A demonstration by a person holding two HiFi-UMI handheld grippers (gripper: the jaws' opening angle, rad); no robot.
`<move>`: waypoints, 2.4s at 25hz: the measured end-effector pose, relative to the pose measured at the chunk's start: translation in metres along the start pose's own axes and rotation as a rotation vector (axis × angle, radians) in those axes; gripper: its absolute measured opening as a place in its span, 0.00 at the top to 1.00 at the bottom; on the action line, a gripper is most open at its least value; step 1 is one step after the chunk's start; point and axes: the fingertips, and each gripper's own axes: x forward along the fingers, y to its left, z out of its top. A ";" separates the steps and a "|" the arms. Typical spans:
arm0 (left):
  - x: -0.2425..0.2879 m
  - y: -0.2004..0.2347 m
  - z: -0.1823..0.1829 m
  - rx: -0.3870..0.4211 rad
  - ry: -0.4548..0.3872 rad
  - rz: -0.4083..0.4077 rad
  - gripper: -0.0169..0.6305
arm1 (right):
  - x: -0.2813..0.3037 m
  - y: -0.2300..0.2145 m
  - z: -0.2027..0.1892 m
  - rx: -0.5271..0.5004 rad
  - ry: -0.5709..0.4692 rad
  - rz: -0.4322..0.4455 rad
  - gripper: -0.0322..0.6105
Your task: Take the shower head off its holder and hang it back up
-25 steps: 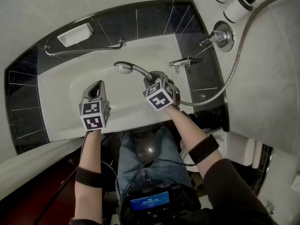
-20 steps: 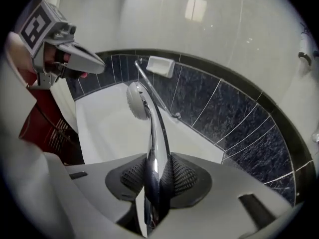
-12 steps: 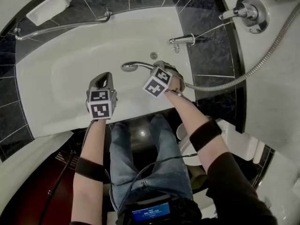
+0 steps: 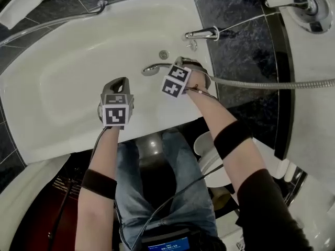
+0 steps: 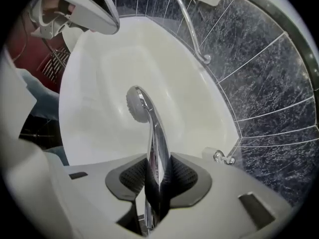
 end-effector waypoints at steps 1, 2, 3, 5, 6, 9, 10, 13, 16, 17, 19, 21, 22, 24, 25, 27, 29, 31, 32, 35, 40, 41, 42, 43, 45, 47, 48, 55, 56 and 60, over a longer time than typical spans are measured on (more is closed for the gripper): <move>0.009 -0.001 -0.002 0.001 0.004 -0.006 0.97 | 0.008 -0.005 -0.006 -0.017 0.020 -0.008 0.75; 0.017 -0.002 -0.005 0.001 0.007 -0.011 0.97 | 0.016 -0.009 -0.013 -0.037 0.042 -0.015 0.75; 0.025 -0.004 -0.007 0.001 0.011 -0.017 0.97 | 0.023 -0.013 -0.021 -0.063 0.066 -0.021 0.75; 0.039 -0.008 -0.010 0.000 0.016 -0.029 0.97 | 0.037 -0.020 -0.038 -0.124 0.116 -0.031 0.75; 0.046 -0.009 -0.011 0.000 0.016 -0.035 0.97 | 0.043 -0.023 -0.048 -0.157 0.143 -0.035 0.75; 0.060 -0.015 -0.011 0.000 0.009 -0.050 0.97 | 0.059 -0.031 -0.074 -0.264 0.221 -0.046 0.75; 0.064 -0.017 -0.011 0.001 0.009 -0.056 0.97 | 0.064 -0.034 -0.082 -0.302 0.244 -0.052 0.75; 0.071 -0.019 -0.017 -0.005 0.020 -0.069 0.97 | 0.077 -0.039 -0.099 -0.397 0.297 -0.066 0.75; 0.075 -0.012 -0.022 -0.008 0.023 -0.057 0.97 | 0.085 -0.051 -0.109 -0.462 0.322 -0.104 0.75; 0.076 -0.010 -0.023 -0.009 0.026 -0.054 0.97 | 0.087 -0.055 -0.112 -0.476 0.328 -0.119 0.75; 0.077 -0.008 -0.026 -0.013 0.029 -0.056 0.97 | 0.089 -0.062 -0.119 -0.489 0.335 -0.144 0.73; 0.079 -0.008 -0.026 -0.013 0.029 -0.057 0.97 | 0.091 -0.067 -0.122 -0.495 0.334 -0.158 0.67; 0.080 -0.008 -0.027 -0.012 0.030 -0.058 0.97 | 0.092 -0.068 -0.123 -0.501 0.333 -0.159 0.61; 0.081 -0.008 -0.028 -0.012 0.033 -0.059 0.97 | 0.094 -0.066 -0.126 -0.522 0.345 -0.144 0.52; 0.080 -0.008 -0.028 -0.013 0.035 -0.060 0.97 | 0.094 -0.065 -0.128 -0.530 0.352 -0.134 0.49; 0.078 -0.008 -0.029 -0.013 0.036 -0.059 0.97 | 0.093 -0.062 -0.126 -0.523 0.342 -0.129 0.47; 0.074 -0.008 -0.028 -0.013 0.034 -0.059 0.97 | 0.088 -0.062 -0.118 -0.512 0.300 -0.144 0.45; 0.068 -0.007 -0.026 -0.010 0.034 -0.051 0.97 | 0.081 -0.063 -0.105 -0.509 0.247 -0.164 0.44; 0.064 -0.005 -0.024 -0.008 0.035 -0.047 0.97 | 0.077 -0.062 -0.097 -0.504 0.223 -0.172 0.44; 0.046 -0.006 -0.017 -0.013 0.033 -0.044 0.97 | 0.057 -0.057 -0.078 -0.473 0.170 -0.176 0.44; 0.003 -0.004 0.008 0.003 0.017 -0.024 0.97 | 0.009 -0.050 -0.047 -0.382 0.082 -0.198 0.46; -0.008 -0.003 0.014 0.006 0.013 -0.019 0.97 | -0.003 -0.049 -0.041 -0.351 0.060 -0.201 0.48; -0.019 -0.002 0.020 0.009 0.009 -0.013 0.97 | -0.016 -0.048 -0.035 -0.319 0.039 -0.204 0.50; -0.031 -0.001 0.026 0.010 0.004 -0.006 0.97 | -0.031 -0.048 -0.030 -0.283 0.018 -0.210 0.51; -0.058 0.001 0.039 0.009 -0.009 0.010 0.97 | -0.064 -0.048 -0.023 -0.197 -0.024 -0.231 0.62; -0.090 0.001 0.052 0.004 -0.026 0.023 0.97 | -0.101 -0.045 -0.018 -0.098 -0.068 -0.249 0.80; -0.107 0.002 0.058 0.002 -0.034 0.031 0.97 | -0.121 -0.042 -0.017 -0.048 -0.089 -0.252 0.87; -0.231 0.005 0.105 -0.001 -0.107 0.100 0.97 | -0.249 -0.026 -0.013 0.349 -0.275 -0.183 0.91; -0.246 0.005 0.113 0.002 -0.121 0.113 0.97 | -0.265 -0.027 -0.013 0.427 -0.314 -0.166 0.91; -0.302 0.006 0.137 0.030 -0.176 0.155 0.97 | -0.331 -0.036 -0.013 0.713 -0.481 -0.098 0.91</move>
